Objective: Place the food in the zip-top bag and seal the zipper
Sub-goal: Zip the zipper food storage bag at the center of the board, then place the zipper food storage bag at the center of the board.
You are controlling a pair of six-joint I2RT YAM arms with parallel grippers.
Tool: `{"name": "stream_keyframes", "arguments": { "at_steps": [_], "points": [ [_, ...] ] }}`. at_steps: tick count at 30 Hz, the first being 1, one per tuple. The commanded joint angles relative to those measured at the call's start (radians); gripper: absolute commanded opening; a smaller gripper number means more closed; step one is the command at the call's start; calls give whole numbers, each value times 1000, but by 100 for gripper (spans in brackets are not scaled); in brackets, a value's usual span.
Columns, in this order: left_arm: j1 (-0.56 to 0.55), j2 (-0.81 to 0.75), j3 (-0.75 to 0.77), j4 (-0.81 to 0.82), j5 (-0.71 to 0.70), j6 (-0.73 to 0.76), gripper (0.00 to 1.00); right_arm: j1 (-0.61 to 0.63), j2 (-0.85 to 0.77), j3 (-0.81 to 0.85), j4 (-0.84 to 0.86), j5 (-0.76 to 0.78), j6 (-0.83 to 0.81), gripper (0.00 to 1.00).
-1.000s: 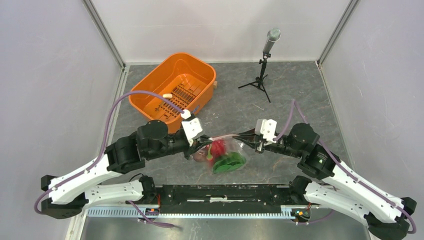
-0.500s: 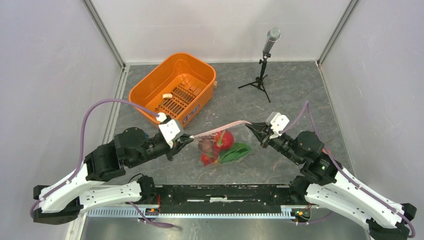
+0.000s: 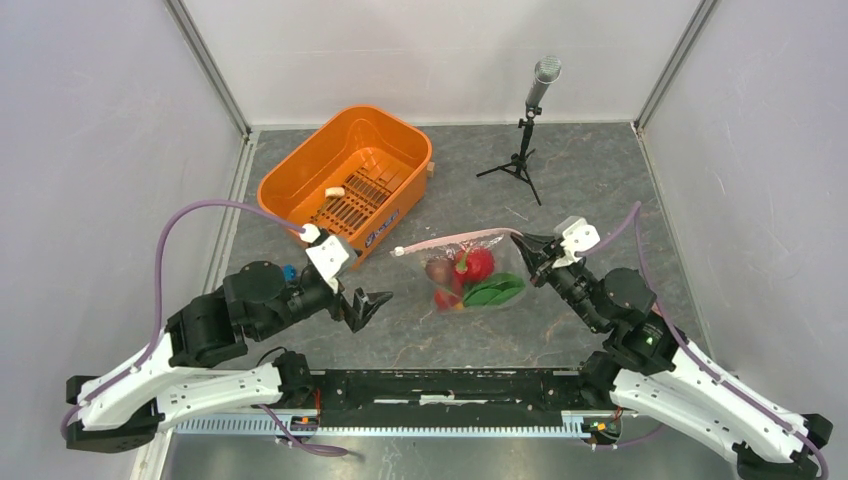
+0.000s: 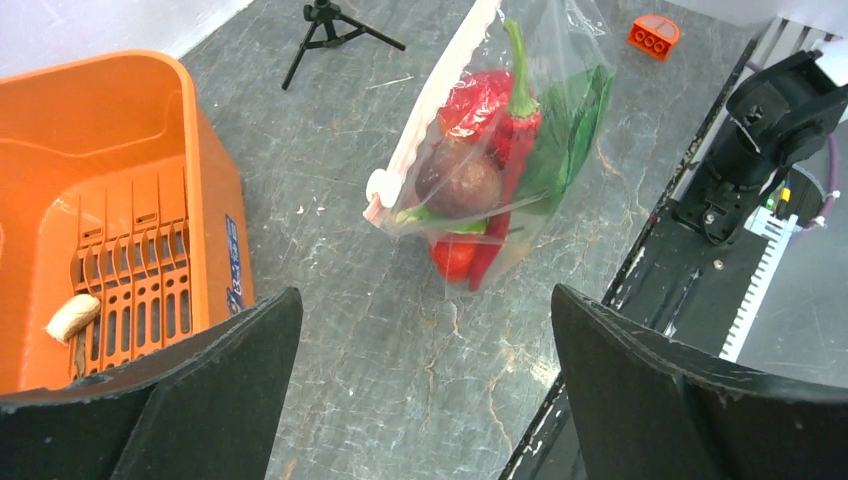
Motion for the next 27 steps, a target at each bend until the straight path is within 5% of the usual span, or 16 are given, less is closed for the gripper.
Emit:
{"name": "stream_keyframes", "arguments": {
  "at_steps": [1, 12, 16, 22, 24, 27],
  "points": [
    [3, 7, -23, 81, -49, -70, 100, -1, -6, 31, 73, 124, -15, 0],
    [3, 41, -25, 117, -108, -114, 100, -2, 237, 374, -30, 390, -248, 0],
    [3, 23, -32, 117, -153, -129, 100, -2, 230, 312, -28, 142, -201, 0],
    [3, -47, -52, 117, -216, -149, 100, 1, 254, 105, -118, -439, 4, 35],
    [3, -77, -56, 114, -241, -152, 100, 1, 182, 44, -63, -439, 50, 41],
    [4, -109, -60, 115, -270, -152, 100, 1, 61, -1, 39, -380, 54, 68]
  ]
}}
